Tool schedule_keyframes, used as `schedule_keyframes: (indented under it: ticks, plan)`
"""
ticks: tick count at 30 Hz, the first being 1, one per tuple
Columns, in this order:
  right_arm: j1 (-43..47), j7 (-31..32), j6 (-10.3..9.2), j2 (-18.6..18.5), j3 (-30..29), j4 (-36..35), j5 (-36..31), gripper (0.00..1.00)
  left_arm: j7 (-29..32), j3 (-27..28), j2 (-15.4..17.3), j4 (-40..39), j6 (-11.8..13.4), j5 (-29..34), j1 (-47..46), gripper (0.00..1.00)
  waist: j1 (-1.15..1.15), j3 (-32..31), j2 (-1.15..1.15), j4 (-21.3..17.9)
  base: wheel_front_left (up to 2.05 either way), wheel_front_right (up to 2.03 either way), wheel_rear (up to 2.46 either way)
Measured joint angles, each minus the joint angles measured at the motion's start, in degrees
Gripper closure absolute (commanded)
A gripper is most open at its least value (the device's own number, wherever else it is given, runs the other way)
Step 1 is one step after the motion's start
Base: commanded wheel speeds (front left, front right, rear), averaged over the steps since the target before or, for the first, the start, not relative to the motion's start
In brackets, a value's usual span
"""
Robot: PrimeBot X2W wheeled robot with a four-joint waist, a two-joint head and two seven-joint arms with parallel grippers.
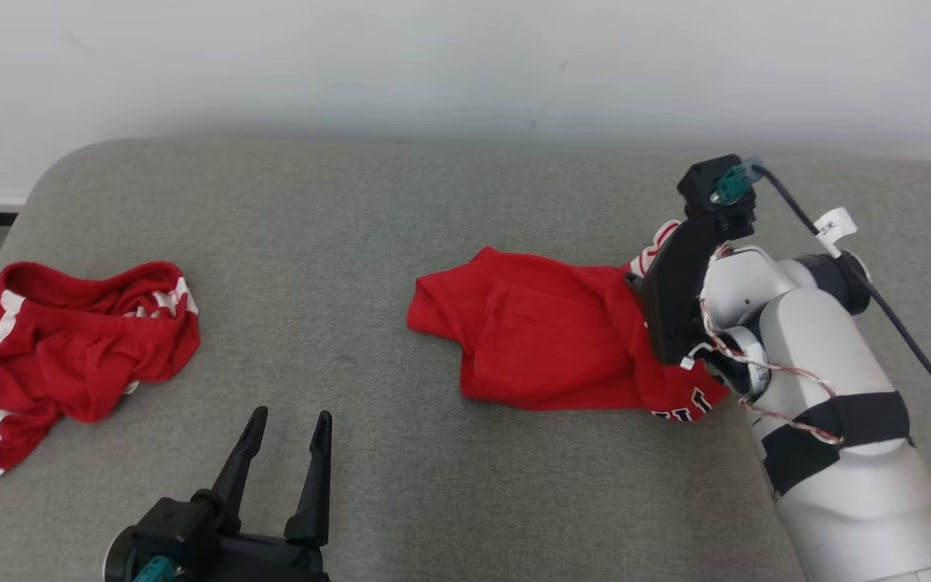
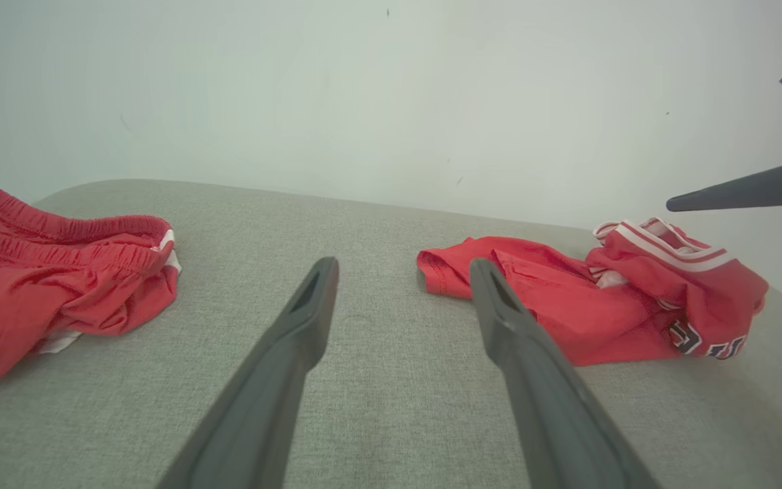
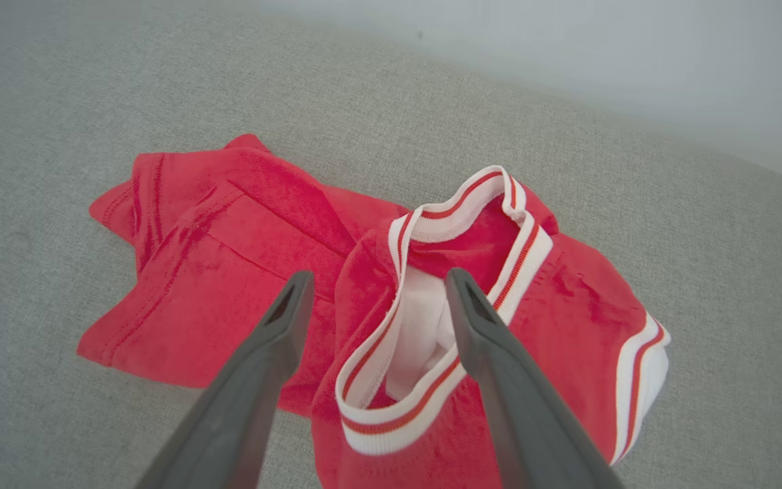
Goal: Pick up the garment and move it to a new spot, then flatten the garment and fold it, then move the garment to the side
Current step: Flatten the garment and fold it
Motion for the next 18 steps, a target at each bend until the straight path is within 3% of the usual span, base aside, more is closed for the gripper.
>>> schedule_keyframes:
  ticks: [8, 13, 14, 16, 18]
  plan:
    - [-3.4, -0.9, 0.00, 0.7, -9.7, 8.3, -5.2, 0.00, 0.0, -2.1, 0.0, 0.6, -0.1, -0.7, -1.0, 0.00, 0.00, 1.4, 0.00, 3.9, 0.00, 0.00, 0.00]
    - [-4.4, -3.7, 0.00, 1.1, -11.8, 12.3, -6.6, 0.01, 0.0, -2.3, 0.0, 0.4, -0.1, -1.0, -1.1, 0.00, 0.00, 2.3, 0.00, 6.0, 0.00, 0.00, 0.00]
    - [-4.6, -4.3, 0.00, 1.2, -12.0, 13.1, -6.8, 0.43, 0.0, -2.4, 0.0, 0.3, -0.1, -1.0, -1.1, 0.00, 0.00, 2.5, 0.00, 6.3, 0.00, 0.00, 0.00]
    - [-4.9, -5.5, 0.00, 1.1, -12.4, 14.5, -7.2, 1.00, 0.0, -2.5, 0.0, 0.3, 0.0, -1.1, -1.1, 0.00, 0.00, 3.0, 0.00, 6.8, 0.00, 0.00, 0.00]
    - [-5.6, -6.5, 0.00, 1.1, -12.3, 15.8, -7.2, 1.00, 0.0, -2.6, 0.0, 0.2, 0.0, -1.2, -1.1, 0.00, 0.00, 3.3, 0.00, 7.1, 0.00, 0.00, 0.00]
